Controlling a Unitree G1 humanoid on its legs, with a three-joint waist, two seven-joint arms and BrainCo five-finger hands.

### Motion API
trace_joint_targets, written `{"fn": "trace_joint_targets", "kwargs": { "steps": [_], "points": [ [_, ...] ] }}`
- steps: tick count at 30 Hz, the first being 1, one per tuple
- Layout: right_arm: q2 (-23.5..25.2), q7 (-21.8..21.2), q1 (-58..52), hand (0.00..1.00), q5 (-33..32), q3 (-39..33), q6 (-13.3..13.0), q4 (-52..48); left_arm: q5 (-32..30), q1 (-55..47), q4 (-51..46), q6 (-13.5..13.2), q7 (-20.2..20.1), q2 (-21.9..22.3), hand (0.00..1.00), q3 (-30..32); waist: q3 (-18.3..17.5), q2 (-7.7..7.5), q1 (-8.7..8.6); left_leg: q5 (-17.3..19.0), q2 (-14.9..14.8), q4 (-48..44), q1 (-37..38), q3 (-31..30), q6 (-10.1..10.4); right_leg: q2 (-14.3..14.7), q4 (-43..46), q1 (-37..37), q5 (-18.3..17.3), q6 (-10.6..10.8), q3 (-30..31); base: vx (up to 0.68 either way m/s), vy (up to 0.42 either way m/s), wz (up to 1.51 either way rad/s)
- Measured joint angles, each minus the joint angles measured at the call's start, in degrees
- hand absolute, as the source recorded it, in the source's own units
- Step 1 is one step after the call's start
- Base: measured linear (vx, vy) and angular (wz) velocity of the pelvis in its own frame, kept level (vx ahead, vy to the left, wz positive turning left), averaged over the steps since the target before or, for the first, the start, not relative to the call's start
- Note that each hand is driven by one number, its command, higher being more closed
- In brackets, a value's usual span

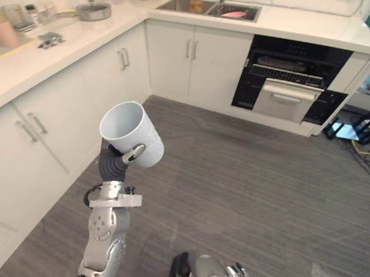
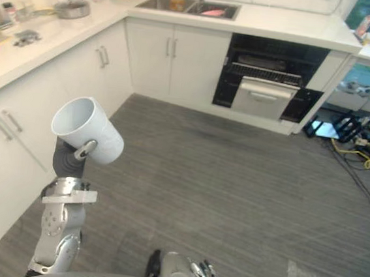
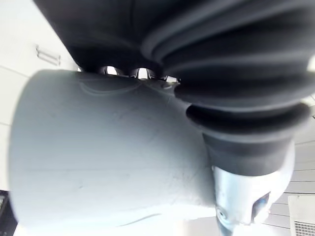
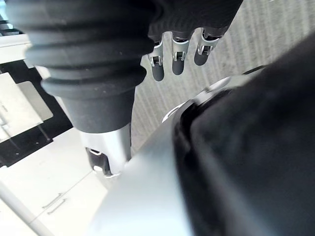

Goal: Walk over to the sink, pick up the cup, carry it to the dishwasher, place the cup inside the dishwasher, then close the dishwasher door

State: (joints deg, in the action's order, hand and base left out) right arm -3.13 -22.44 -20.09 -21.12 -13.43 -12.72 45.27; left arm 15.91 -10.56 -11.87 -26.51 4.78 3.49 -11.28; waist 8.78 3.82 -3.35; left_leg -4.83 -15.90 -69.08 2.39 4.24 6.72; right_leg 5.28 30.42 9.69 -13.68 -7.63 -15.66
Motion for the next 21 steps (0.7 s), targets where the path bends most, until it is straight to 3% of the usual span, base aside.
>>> {"fn": "trace_joint_targets", "kwargs": {
  "steps": [1,3,5,6,8,9,10,11,13,14,15,16,17,18,19,20,21],
  "points": [
    [0.04,0.15,0.14,0.00,0.00,0.42,-0.15,-0.01,-0.37,-0.42,-0.08,-0.03,-0.07,0.00,1.00,0.29,0.19,-0.42,0.44,1.78,0.11,-3.30,-3.50,0.22,-0.97,0.87,-2.40,-2.52,0.00,-0.01,0.93,0.66,-0.220,-0.61],
    [-0.40,0.21,0.22,0.00,-1.34,2.20,-1.12,-0.12,-0.44,-2.32,-1.55,-0.16,-0.01,-0.03,1.00,2.11,-0.10,-1.13,2.87,9.99,0.50,-2.90,-14.39,3.62,-5.11,3.42,-11.36,-11.67,0.43,0.34,4.98,0.54,-0.127,-0.79],
    [-0.74,0.21,1.11,0.00,-1.74,2.51,-1.14,-1.60,-0.38,-3.09,-3.00,-0.67,0.15,-0.18,1.00,3.44,-0.16,-1.25,4.20,14.77,0.41,5.94,-18.39,7.42,-5.19,4.40,-15.24,-15.99,0.60,0.32,8.13,0.50,-0.067,-0.93],
    [-0.91,0.22,2.84,0.00,-1.74,2.46,-1.41,-1.76,-0.29,-3.24,-3.40,-1.08,0.16,-0.25,1.00,4.64,-0.30,-1.50,4.43,17.01,1.55,17.77,-19.82,10.10,-4.80,4.69,-17.21,-18.54,0.77,0.05,10.56,0.56,-0.011,-0.99],
    [-1.41,0.96,5.43,0.00,-1.74,2.63,-2.60,-1.52,-0.22,-3.92,-3.30,-1.07,0.60,-0.54,1.00,4.41,-0.60,-1.93,4.45,14.46,7.01,41.37,-19.53,9.46,-2.91,4.15,-20.07,-22.25,0.24,0.95,14.62,0.65,0.088,-0.97],
    [-1.90,1.99,7.23,0.00,-1.76,3.10,-4.30,-1.36,-0.24,-4.48,-3.14,-1.06,1.26,-0.71,1.00,3.69,-0.75,-1.59,4.88,10.17,10.06,51.98,-19.77,6.97,-2.43,4.08,-21.53,-24.45,-0.13,1.58,17.74,0.62,0.159,-1.06],
    [-1.93,3.03,8.11,0.00,-1.77,3.75,-5.55,-1.42,-0.28,-4.64,-2.83,-1.07,2.05,-0.77,1.00,2.93,-0.98,-1.35,5.01,6.97,11.55,55.56,-20.33,6.14,-2.59,4.09,-21.58,-25.49,-1.00,2.64,19.33,0.64,0.229,-1.04],
    [-1.93,4.35,9.14,0.00,-1.73,3.80,-6.58,-1.63,-0.27,-4.67,-2.55,-1.07,2.63,-0.86,1.00,2.35,-1.00,-1.40,5.13,4.85,12.90,56.88,-20.79,5.92,-3.31,4.02,-20.78,-26.91,-2.00,3.07,20.67,0.69,0.269,-0.88],
    [-0.07,7.73,9.04,0.00,-2.03,3.65,-7.94,-1.13,-0.03,-4.77,-1.33,-2.12,2.66,-2.41,1.00,2.34,-2.67,-2.74,6.54,-0.69,14.85,51.13,-21.23,4.28,-9.37,3.56,-13.42,-27.78,-6.01,5.29,22.50,0.81,0.285,-0.91],
    [0.96,9.19,8.80,0.00,-2.04,3.53,-8.40,-0.75,0.19,-3.90,0.17,-2.21,2.43,-3.89,1.00,2.67,-3.57,-5.50,5.66,2.46,16.07,46.98,-21.64,5.07,-10.99,1.50,-8.70,-26.71,-6.49,5.84,21.04,0.76,0.186,-0.33],
    [1.45,10.80,9.19,0.00,-2.01,2.43,-9.25,0.34,0.30,-3.02,1.06,-2.19,1.94,-5.00,1.00,3.03,-3.64,-6.98,5.06,7.14,16.47,43.34,-21.14,4.88,-10.59,0.32,-1.00,-24.61,-4.61,9.58,17.98,0.60,0.116,0.18],
    [1.88,11.57,9.55,0.00,-2.02,1.25,-9.60,1.00,0.41,-2.78,1.31,-2.14,1.49,-5.20,1.00,3.47,-3.74,-7.62,5.12,9.26,16.62,41.93,-20.60,4.88,-10.39,-0.52,3.32,-23.25,-2.75,11.81,16.06,0.82,0.152,0.05],
    [2.56,13.10,9.69,0.00,-1.98,-0.67,-10.56,1.70,1.02,-2.42,1.29,-2.06,0.67,-5.59,1.00,4.29,-3.64,-8.68,5.36,12.89,17.21,40.99,-18.05,4.63,-10.34,-2.43,13.73,-19.85,3.96,15.33,12.52,0.76,0.141,-0.11],
    [2.34,13.83,9.94,0.00,-1.98,-1.39,-12.26,2.33,1.61,-1.81,1.22,-1.97,0.70,-5.83,1.00,4.58,-3.26,-8.63,5.12,15.89,18.34,40.97,-14.53,4.41,-10.27,-7.59,27.47,-15.16,6.67,14.98,8.33,0.74,0.125,-0.12],
    [1.92,13.97,10.06,0.00,-1.95,-1.31,-12.93,2.29,1.63,-1.58,1.11,-1.84,0.80,-5.68,1.00,4.45,-3.24,-9.04,5.01,17.62,18.56,41.02,-12.18,4.38,-10.75,-10.33,33.84,-13.16,6.34,12.57,6.33,0.58,0.083,-0.11],
    [1.51,14.11,9.92,0.00,-1.76,-1.17,-14.07,1.74,1.47,-1.56,0.30,-1.48,1.07,-5.27,1.00,3.62,-2.32,-7.61,4.48,20.06,18.02,41.45,-7.61,4.32,-10.78,-14.61,43.31,-8.90,4.75,7.27,3.75,0.44,0.049,-0.08],
    [1.53,14.01,9.83,0.00,-1.17,-0.50,-15.04,0.57,0.70,-1.59,-0.57,-1.48,2.13,-5.25,1.00,2.50,-1.96,-5.58,3.94,21.78,16.11,42.60,-3.76,4.12,-10.04,-15.92,46.71,-3.42,3.43,5.43,3.36,0.40,0.036,-0.06]
  ]
}}
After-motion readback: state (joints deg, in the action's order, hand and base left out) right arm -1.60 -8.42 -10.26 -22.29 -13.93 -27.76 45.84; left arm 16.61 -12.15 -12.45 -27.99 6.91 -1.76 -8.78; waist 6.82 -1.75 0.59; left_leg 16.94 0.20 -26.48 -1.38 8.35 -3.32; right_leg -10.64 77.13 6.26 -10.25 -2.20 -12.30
